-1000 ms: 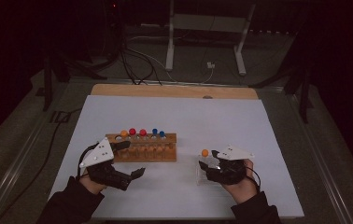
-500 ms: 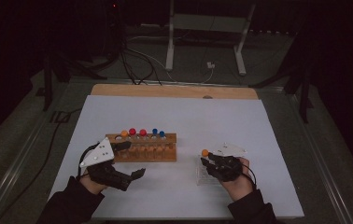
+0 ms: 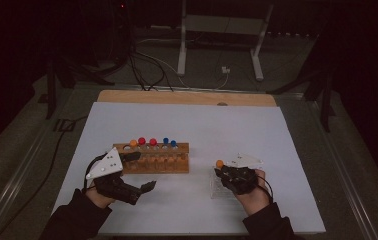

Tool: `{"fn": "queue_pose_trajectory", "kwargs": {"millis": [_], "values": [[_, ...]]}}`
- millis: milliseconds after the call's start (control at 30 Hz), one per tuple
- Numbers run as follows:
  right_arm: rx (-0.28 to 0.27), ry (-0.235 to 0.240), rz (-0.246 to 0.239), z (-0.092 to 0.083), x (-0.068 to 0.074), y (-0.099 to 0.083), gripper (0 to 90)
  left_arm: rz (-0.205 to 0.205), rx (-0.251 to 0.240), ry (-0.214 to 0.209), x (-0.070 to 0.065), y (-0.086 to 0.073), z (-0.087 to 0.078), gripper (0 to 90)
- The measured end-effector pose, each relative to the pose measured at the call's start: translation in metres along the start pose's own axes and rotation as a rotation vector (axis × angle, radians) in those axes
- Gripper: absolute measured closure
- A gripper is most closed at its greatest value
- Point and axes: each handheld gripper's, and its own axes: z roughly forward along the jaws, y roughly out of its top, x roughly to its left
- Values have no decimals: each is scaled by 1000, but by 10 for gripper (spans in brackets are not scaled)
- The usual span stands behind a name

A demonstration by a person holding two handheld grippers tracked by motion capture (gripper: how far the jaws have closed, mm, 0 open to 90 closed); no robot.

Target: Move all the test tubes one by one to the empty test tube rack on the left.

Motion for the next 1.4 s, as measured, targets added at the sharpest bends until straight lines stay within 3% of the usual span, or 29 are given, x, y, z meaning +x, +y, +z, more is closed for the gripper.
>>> {"fn": "queue_pose_trajectory", "kwargs": {"millis": [467, 767, 1167, 1400], "values": [[-74, 2, 6, -26, -1, 11, 749, 5, 9, -10, -1, 0, 1, 13], [-118, -7, -13, -45, 2, 18, 749, 7, 8, -9, -1, 1, 0, 13], [-190, -22, -72, -63, 18, 25, 750, 1, 7, -21, -3, 2, 1, 13], [-201, 11, -93, -65, 26, 27, 750, 18, 20, -42, -10, 4, 5, 13]]}}
